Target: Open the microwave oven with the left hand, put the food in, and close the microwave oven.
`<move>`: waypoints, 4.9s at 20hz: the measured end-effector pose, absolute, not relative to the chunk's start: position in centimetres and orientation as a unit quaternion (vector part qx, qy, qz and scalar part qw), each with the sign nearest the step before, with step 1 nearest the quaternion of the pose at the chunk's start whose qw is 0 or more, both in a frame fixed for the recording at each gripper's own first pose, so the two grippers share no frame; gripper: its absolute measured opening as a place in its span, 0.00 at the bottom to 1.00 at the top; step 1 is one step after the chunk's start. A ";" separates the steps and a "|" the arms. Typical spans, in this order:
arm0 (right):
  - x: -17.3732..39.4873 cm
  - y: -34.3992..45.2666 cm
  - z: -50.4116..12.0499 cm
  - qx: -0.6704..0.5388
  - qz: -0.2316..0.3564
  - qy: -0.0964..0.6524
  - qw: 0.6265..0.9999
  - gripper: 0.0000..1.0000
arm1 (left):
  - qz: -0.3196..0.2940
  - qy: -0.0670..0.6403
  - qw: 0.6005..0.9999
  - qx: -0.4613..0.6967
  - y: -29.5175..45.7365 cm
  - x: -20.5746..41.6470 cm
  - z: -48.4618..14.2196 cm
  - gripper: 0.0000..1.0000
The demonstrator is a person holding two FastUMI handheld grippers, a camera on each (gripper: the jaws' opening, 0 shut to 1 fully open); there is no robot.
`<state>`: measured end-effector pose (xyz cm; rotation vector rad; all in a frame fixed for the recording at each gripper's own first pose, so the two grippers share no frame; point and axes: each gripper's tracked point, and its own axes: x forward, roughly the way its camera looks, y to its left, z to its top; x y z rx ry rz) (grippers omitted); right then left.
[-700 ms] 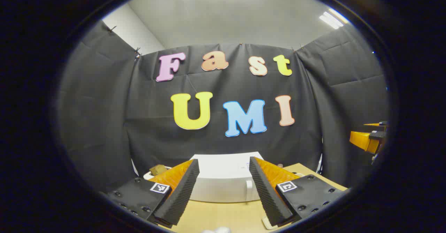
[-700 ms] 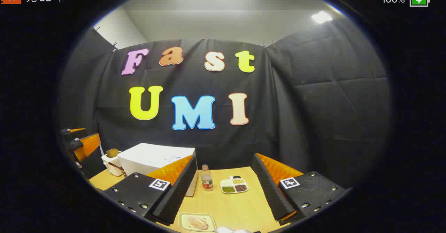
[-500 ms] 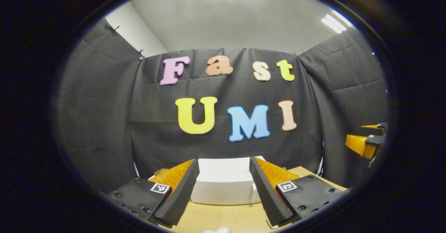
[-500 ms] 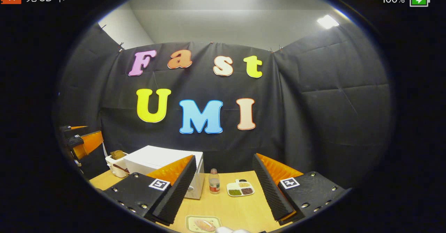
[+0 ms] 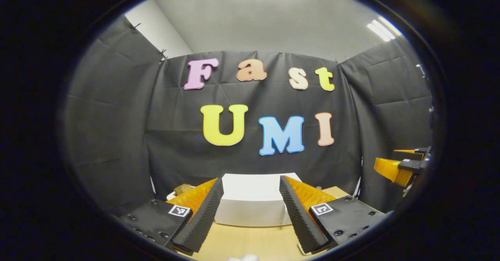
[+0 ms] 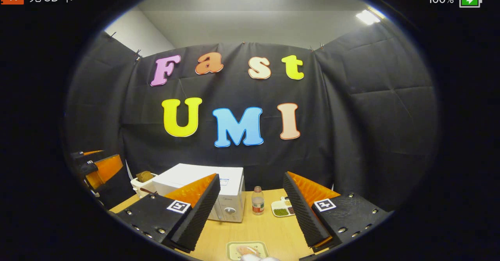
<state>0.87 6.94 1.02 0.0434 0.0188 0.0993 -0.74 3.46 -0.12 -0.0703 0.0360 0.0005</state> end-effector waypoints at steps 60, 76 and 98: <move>2.8 -2.8 -0.6 -0.049 -0.040 0.066 0.996 0.99 | -0.070 0.116 0.990 -0.034 -16.0 23.6 -33.1 0.12; -0.1 1.0 0.1 -0.046 0.029 0.075 0.996 0.99 | -0.059 0.131 0.990 -0.004 -9.1 9.1 -32.7 0.21; -3.3 6.6 1.5 -0.068 0.083 0.058 0.993 0.99 | -0.018 0.154 0.988 0.005 -1.1 1.0 -32.7 1.00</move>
